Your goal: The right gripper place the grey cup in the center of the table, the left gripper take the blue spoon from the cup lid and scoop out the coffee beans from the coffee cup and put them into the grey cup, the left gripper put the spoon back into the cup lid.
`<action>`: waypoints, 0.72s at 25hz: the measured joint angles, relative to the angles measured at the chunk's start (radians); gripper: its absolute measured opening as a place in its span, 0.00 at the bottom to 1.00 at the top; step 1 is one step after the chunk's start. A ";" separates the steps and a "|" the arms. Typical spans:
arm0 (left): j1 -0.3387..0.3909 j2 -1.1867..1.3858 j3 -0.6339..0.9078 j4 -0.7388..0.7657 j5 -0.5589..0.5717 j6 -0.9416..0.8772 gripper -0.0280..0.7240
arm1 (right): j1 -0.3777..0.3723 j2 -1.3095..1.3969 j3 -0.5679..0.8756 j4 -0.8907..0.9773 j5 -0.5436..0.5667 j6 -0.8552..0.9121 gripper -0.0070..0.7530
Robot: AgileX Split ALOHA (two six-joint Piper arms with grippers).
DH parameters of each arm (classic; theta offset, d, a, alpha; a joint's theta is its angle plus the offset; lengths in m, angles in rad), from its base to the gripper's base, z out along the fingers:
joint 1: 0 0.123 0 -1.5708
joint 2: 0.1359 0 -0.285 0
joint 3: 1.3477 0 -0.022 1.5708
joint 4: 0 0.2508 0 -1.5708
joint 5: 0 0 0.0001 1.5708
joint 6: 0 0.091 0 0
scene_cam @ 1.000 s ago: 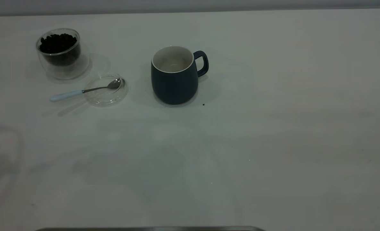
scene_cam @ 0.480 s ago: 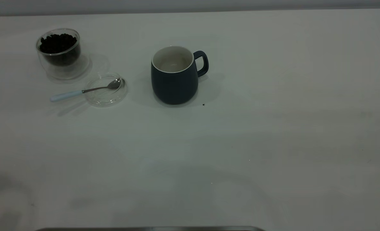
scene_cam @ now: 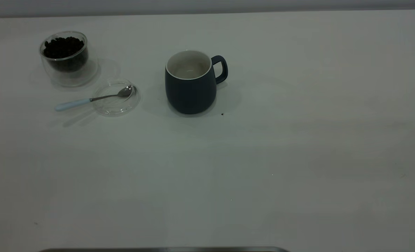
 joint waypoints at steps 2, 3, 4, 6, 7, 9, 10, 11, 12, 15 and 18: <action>-0.016 -0.019 0.036 0.031 -0.013 -0.032 0.82 | 0.000 0.000 0.000 0.000 0.000 0.000 0.61; -0.036 -0.020 0.062 0.056 -0.021 -0.041 0.82 | 0.000 0.000 0.000 0.000 0.000 0.000 0.61; -0.065 -0.020 0.086 0.082 -0.028 -0.046 0.82 | 0.000 0.000 0.000 0.000 0.000 0.000 0.61; -0.138 -0.020 0.140 0.111 -0.047 -0.064 0.82 | 0.000 0.000 0.000 0.000 0.000 0.000 0.61; -0.178 -0.020 0.155 0.118 -0.055 -0.077 0.82 | 0.000 0.000 0.000 0.000 0.000 0.000 0.61; -0.232 -0.020 0.163 0.122 -0.064 -0.092 0.82 | 0.000 0.000 0.000 0.000 0.000 0.000 0.61; -0.240 -0.026 0.163 0.126 -0.061 -0.094 0.82 | 0.000 0.000 0.000 0.000 0.000 0.000 0.61; -0.242 -0.034 0.163 0.138 -0.056 -0.097 0.82 | 0.000 0.000 0.000 0.000 0.000 0.000 0.61; -0.237 -0.049 0.163 0.148 -0.045 -0.099 0.82 | 0.000 0.000 0.000 0.000 0.000 0.000 0.61; -0.183 -0.117 0.164 0.159 -0.024 -0.110 0.82 | 0.000 0.000 0.000 0.000 0.000 0.000 0.61; -0.100 -0.201 0.191 0.166 -0.021 -0.117 0.82 | 0.000 0.000 0.000 0.000 0.000 0.000 0.61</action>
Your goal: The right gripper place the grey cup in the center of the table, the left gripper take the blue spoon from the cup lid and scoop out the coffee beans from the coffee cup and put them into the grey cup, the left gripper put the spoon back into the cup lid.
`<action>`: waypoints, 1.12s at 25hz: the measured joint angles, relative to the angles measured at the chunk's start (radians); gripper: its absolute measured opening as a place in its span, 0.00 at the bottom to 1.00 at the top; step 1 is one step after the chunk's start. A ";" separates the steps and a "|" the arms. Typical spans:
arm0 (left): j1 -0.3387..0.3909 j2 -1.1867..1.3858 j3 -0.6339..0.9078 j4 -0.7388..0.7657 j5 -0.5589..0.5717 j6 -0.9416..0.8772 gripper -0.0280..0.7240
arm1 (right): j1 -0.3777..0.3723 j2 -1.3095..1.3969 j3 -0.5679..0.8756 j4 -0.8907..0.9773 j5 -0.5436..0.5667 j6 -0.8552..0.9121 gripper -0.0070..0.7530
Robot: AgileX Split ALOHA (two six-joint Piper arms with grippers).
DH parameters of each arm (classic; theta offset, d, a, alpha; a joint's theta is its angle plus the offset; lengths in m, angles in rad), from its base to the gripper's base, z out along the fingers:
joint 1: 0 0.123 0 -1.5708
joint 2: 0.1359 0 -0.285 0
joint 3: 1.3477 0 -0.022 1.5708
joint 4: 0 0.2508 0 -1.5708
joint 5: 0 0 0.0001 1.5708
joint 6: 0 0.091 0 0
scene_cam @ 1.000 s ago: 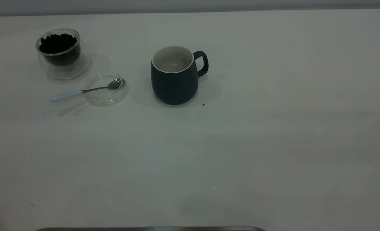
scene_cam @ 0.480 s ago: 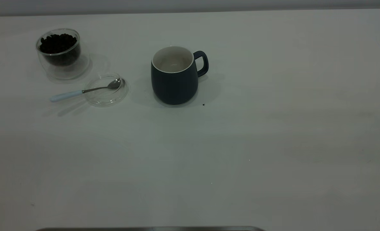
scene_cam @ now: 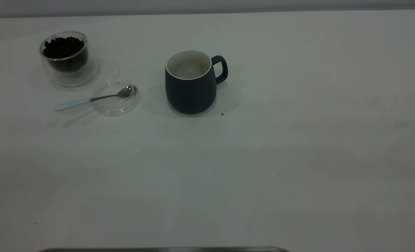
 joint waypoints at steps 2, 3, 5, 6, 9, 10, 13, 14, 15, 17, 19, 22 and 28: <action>0.037 -0.044 0.011 0.014 0.008 -0.019 0.82 | 0.000 0.000 0.000 0.000 0.000 0.000 0.61; 0.044 -0.062 0.012 0.021 0.011 -0.031 0.82 | 0.000 0.000 0.000 0.000 0.000 0.000 0.61; 0.044 -0.086 0.012 0.031 0.012 -0.048 0.82 | 0.000 0.000 0.000 0.000 0.000 0.000 0.61; 0.044 -0.098 0.012 0.034 0.012 -0.055 0.82 | 0.000 0.000 0.000 0.000 0.000 0.000 0.61; 0.040 -0.107 0.012 0.036 0.013 -0.059 0.82 | 0.000 0.000 0.000 0.000 0.000 0.000 0.61; 0.040 -0.107 0.012 0.036 0.013 -0.059 0.82 | 0.000 0.000 0.000 0.000 0.000 0.000 0.61; 0.040 -0.107 0.012 0.036 0.013 -0.059 0.82 | 0.000 0.000 0.000 0.000 0.000 0.000 0.61; 0.040 -0.107 0.012 0.037 0.013 -0.059 0.82 | 0.000 0.000 0.000 0.000 0.000 0.000 0.61; 0.040 -0.107 0.012 0.037 0.013 -0.059 0.82 | 0.000 0.000 0.000 0.000 0.000 0.000 0.61; 0.040 -0.107 0.012 0.039 0.013 -0.058 0.82 | 0.000 0.000 0.000 0.000 0.000 0.000 0.61; 0.040 -0.107 0.012 0.045 0.013 -0.057 0.82 | 0.000 0.000 0.000 0.000 0.000 0.000 0.61; 0.040 -0.107 0.012 0.051 0.013 -0.056 0.82 | 0.000 0.000 0.000 0.000 0.000 0.000 0.61; 0.040 -0.107 0.012 0.053 0.013 -0.056 0.82 | 0.000 0.000 0.000 0.000 0.000 0.000 0.61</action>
